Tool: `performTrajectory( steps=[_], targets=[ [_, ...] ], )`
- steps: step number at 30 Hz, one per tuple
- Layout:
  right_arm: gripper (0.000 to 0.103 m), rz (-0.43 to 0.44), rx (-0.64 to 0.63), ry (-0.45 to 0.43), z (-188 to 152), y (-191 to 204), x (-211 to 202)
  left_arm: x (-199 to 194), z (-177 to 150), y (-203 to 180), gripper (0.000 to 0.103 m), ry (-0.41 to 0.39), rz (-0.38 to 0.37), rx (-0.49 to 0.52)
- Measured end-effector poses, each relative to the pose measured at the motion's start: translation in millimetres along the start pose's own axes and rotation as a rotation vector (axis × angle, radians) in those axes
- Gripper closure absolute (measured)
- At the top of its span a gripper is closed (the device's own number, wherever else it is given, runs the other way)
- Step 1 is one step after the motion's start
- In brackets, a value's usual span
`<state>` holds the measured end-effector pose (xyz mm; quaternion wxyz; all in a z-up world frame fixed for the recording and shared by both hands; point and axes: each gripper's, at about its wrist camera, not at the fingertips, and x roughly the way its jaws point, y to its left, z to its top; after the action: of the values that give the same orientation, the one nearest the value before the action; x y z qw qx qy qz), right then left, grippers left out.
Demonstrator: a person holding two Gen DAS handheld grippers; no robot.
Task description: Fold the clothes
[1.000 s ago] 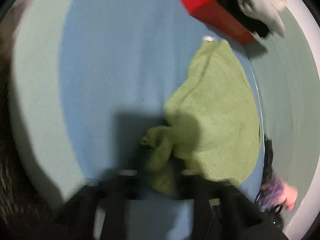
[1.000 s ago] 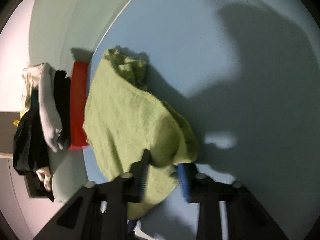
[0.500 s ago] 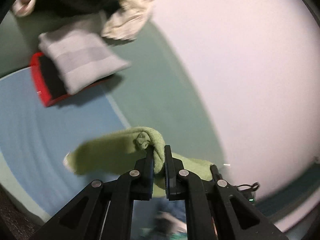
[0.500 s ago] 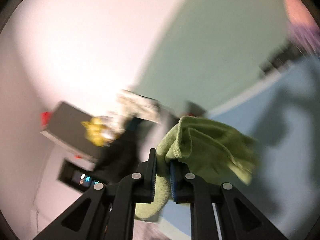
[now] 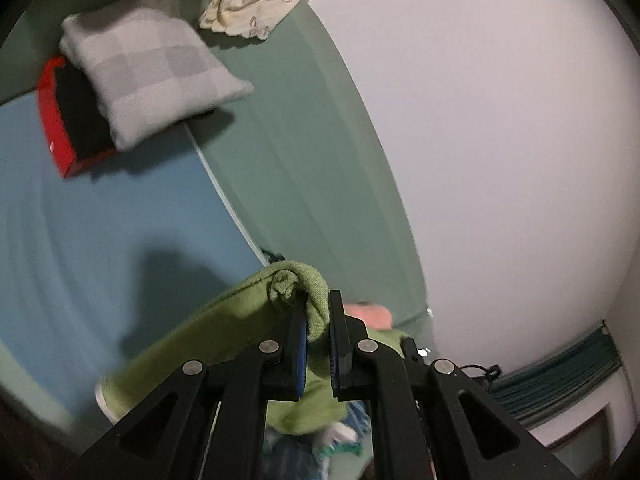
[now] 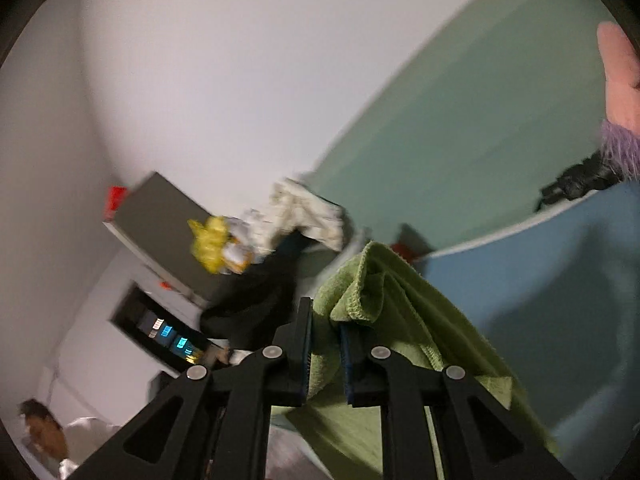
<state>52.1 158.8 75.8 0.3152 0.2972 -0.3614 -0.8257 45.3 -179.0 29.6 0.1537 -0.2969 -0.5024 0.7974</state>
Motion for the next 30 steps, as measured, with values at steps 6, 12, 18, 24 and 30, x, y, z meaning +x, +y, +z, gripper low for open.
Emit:
performTrajectory(
  steps=[6,12,18,24,30],
  targets=[
    [0.090,-0.064,-0.074,0.036,12,-6,20,6,-2,23,0.095,-0.028,0.072,0.099],
    [0.090,-0.270,0.079,0.327,-65,-99,81,38,-59,150,0.095,0.146,0.375,0.002],
    [0.091,-0.492,0.343,0.646,-189,-206,85,21,-132,240,0.095,0.337,0.661,-0.185],
    [0.055,-0.500,0.288,0.646,-176,-198,66,-7,-118,204,0.074,0.277,0.890,0.012],
    [0.046,-0.583,0.058,0.463,-105,-178,67,22,-75,147,0.047,0.138,0.690,0.298]
  ],
)
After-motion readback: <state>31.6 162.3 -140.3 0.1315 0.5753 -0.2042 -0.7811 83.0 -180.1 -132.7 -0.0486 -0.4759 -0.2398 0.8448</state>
